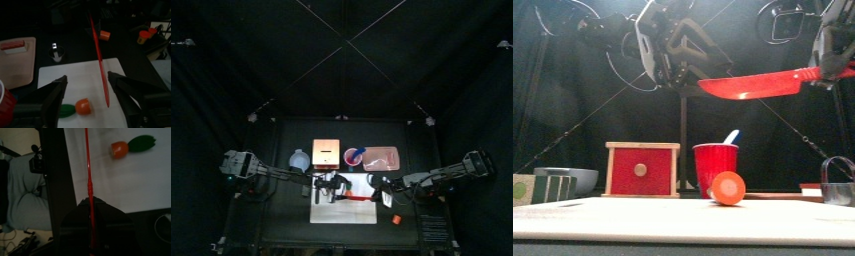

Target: Drop knife

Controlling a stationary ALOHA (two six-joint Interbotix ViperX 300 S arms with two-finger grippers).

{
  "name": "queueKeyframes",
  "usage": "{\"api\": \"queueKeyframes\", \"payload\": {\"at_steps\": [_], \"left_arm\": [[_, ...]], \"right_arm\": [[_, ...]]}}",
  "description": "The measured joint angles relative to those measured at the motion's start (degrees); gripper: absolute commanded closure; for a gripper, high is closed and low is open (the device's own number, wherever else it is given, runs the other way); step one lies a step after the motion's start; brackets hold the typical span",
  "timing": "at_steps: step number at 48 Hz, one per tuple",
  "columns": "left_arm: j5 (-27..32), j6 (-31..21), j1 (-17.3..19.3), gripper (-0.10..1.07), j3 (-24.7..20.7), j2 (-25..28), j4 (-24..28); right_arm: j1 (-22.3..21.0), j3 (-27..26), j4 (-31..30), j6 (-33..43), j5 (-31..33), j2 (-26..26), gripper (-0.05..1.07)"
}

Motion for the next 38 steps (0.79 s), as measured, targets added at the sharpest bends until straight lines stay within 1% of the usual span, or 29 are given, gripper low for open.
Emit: {"api": "queueKeyframes", "payload": {"at_steps": [7,12,18,23,25,28,31,35,38], "left_arm": [[-1.3,0.1,0.2,-0.06,0.6,-0.1,-0.7],[-2.5,0.1,0.2,-0.05,1.5,-0.5,-0.8],[-5.4,0.0,0.2,-0.06,3.1,-1.6,-0.8],[-7.6,0.1,0.3,-0.05,4.7,-2.1,-1.1],[-8.3,0.0,0.2,-0.06,5.2,-2.3,-1.5],[-9.0,0.1,0.2,-0.05,5.9,-2.6,-2.0],[-9.6,0.2,0.3,-0.06,6.4,-3.0,-2.5],[-9.9,0.1,0.3,-0.05,6.7,-3.2,-2.7],[-10.1,0.1,0.4,-0.06,6.9,-3.3,-2.7]], "right_arm": [[-1.0,0.2,6.9,0.0,3.4,-1.7,0.64],[-2.9,1.2,13.4,0.1,6.5,-2.4,0.64],[-5.6,3.1,22.0,0.3,10.2,-2.6,0.64],[-6.6,4.1,27.7,0.7,12.1,-3.0,0.64],[-6.7,4.6,29.1,1.6,12.7,-3.3,0.64],[-6.7,4.8,29.4,4.6,13.8,-4.0,0.64],[-6.8,5.1,28.0,8.5,15.7,-5.2,0.64],[-6.8,5.2,24.0,16.0,18.7,-7.4,0.64],[-6.7,5.2,19.7,22.9,20.1,-9.2,0.64]]}}
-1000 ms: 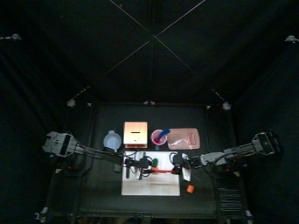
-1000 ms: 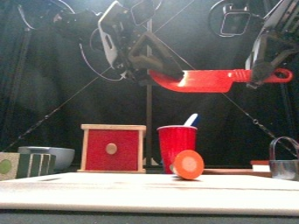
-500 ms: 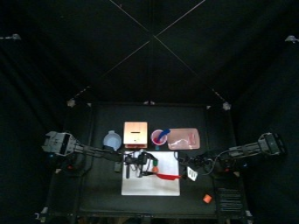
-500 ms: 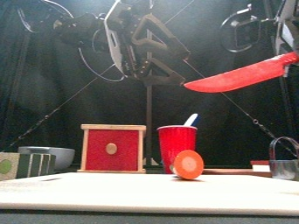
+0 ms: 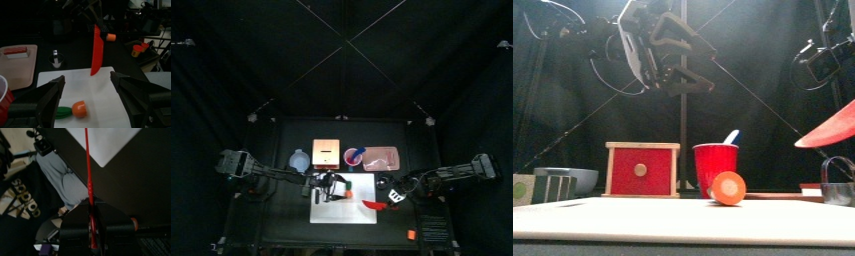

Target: Drop knife

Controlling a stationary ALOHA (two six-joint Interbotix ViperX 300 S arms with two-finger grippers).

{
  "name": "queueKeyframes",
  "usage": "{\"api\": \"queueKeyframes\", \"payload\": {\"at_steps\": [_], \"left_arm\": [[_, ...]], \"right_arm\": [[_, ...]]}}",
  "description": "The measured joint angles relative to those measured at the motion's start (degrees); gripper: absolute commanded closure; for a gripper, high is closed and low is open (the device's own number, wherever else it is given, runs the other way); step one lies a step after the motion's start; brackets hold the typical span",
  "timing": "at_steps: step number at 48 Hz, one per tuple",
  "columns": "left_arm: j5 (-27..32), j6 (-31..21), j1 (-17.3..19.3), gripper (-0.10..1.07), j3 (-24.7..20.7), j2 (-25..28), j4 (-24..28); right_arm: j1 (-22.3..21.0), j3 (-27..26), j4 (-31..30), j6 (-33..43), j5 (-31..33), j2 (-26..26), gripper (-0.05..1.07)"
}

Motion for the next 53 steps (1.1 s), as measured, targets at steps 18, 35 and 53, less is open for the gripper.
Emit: {"api": "queueKeyframes", "payload": {"at_steps": [18,35,53], "left_arm": [[0.0,0.1,0.6,-0.05,0.7,0.0,-0.1],[0.0,0.2,1.0,-0.05,1.0,0.0,0.9],[0.0,0.1,1.1,-0.05,2.2,-0.1,1.0]], "right_arm": [[8.6,-0.2,-24.4,38.1,-3.1,0.3,0.64],[14.9,0.1,-37.0,58.4,-13.4,9.8,0.58],[16.3,2.8,-37.7,64.0,-22.4,15.9,0.14]]}}
